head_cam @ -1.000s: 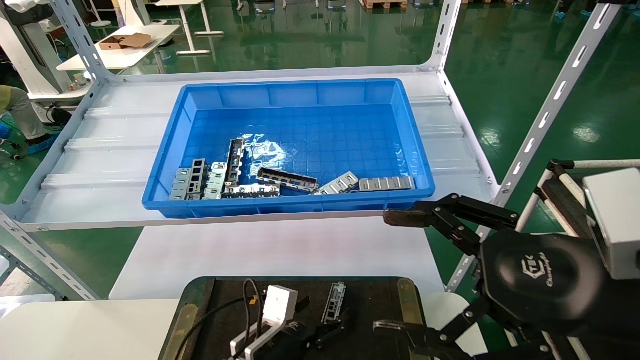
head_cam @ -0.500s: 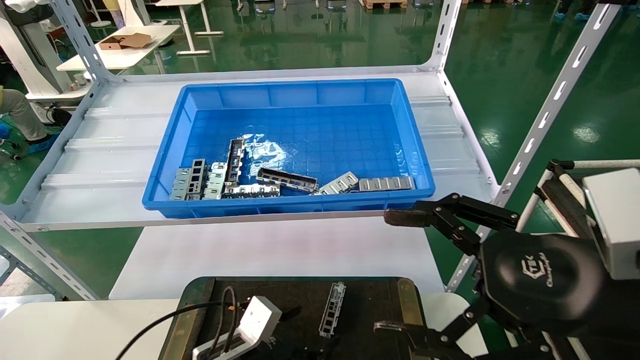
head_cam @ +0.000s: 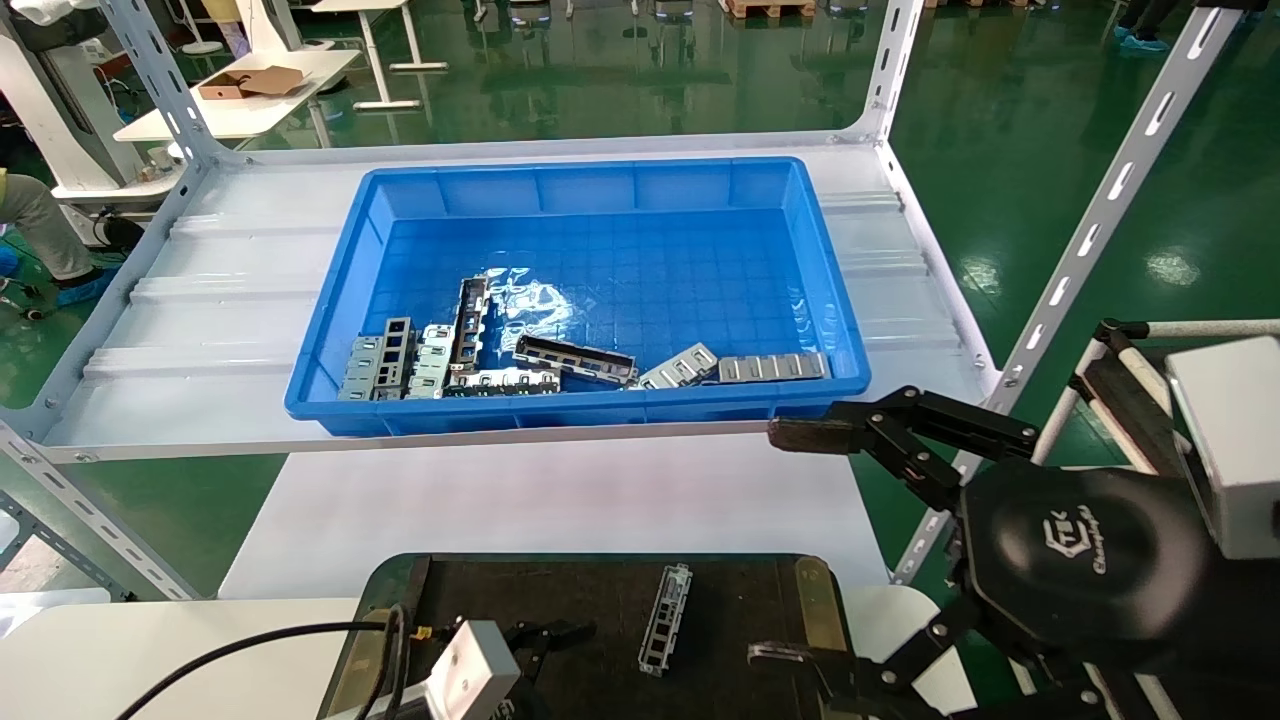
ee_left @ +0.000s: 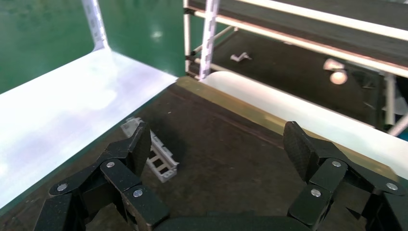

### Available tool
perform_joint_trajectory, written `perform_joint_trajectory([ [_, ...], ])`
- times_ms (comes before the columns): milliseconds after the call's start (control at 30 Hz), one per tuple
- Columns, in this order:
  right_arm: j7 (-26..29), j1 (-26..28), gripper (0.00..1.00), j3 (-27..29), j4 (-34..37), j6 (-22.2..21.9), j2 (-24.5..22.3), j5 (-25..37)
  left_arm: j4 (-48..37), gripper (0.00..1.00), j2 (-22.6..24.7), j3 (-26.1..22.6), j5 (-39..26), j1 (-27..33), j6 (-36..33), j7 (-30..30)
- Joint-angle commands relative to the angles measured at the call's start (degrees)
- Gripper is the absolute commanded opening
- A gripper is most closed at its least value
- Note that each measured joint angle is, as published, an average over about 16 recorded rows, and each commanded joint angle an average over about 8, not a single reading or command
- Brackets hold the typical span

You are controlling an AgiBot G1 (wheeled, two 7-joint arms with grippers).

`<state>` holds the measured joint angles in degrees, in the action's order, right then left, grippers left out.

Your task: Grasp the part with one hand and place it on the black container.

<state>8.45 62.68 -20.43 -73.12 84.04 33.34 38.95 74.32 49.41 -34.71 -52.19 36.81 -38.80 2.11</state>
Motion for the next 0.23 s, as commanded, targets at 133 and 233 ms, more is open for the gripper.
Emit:
perform_joint_trajectory([
  [133, 0.0, 0.0, 1.0, 0.0, 0.0, 0.0, 0.0, 0.0, -0.82, 1.0, -0.98, 2.32, 2.68, -1.27, -4.35, 4.2],
  [233, 0.0, 0.0, 1.0, -0.01, 0.0, 0.0, 0.0, 0.0, -0.99, 1.0, -1.18, 2.78, 3.23, -1.56, -5.03, 4.89],
])
